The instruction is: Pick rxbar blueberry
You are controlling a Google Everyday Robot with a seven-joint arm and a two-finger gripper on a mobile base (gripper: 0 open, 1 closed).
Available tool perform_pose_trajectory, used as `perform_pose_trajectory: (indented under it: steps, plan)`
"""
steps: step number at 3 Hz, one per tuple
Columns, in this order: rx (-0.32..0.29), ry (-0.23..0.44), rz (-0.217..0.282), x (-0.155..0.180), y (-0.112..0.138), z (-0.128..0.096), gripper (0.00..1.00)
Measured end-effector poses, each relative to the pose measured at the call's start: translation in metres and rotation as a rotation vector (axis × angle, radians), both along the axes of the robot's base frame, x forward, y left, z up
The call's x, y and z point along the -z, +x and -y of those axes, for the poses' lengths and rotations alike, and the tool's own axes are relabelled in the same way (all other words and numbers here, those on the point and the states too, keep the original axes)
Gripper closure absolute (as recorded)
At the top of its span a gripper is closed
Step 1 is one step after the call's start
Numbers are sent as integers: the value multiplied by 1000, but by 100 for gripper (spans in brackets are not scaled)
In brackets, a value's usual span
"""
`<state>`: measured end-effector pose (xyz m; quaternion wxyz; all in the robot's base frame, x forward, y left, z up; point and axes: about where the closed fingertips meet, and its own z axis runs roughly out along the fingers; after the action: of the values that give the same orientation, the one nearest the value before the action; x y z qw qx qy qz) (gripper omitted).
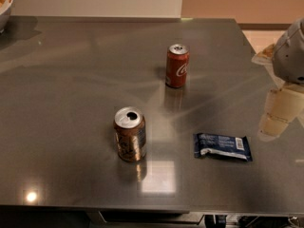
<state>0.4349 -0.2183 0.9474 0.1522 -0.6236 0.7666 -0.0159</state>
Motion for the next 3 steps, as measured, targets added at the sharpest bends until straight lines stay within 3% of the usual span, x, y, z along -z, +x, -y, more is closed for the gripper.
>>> perform_pose_trajectory:
  steps: [3]
  plan:
    - [-121, 113, -154, 88, -35, -28, 0]
